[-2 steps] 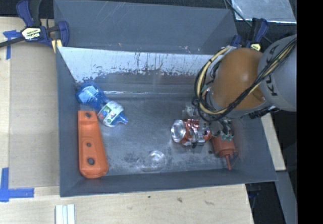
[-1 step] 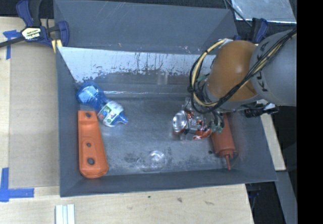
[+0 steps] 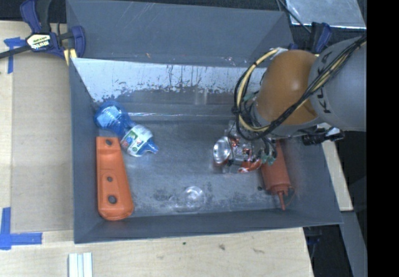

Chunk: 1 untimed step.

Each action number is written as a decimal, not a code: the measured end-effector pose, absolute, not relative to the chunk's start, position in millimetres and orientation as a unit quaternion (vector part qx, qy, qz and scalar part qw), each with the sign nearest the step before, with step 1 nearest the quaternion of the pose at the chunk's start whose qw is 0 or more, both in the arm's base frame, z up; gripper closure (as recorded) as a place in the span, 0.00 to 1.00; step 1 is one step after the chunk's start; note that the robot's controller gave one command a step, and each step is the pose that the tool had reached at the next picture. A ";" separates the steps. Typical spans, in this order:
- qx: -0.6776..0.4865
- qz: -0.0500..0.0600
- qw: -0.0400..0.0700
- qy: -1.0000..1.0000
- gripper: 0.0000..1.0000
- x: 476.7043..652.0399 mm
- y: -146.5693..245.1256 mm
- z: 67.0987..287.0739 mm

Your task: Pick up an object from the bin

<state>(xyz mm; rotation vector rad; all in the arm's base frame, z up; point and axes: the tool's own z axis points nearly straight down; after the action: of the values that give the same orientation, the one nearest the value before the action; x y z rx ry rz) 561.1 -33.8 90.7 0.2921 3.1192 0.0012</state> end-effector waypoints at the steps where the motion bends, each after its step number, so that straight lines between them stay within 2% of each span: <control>1: 0.095 0.000 0.006 0.995 1.00 576.3 -10.7 198.6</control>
Offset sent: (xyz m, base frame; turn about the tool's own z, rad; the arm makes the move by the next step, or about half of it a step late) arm 0.0000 0.0000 0.0000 0.0000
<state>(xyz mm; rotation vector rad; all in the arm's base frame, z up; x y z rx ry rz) 576.3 -10.7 198.6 0.2979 3.1154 0.0015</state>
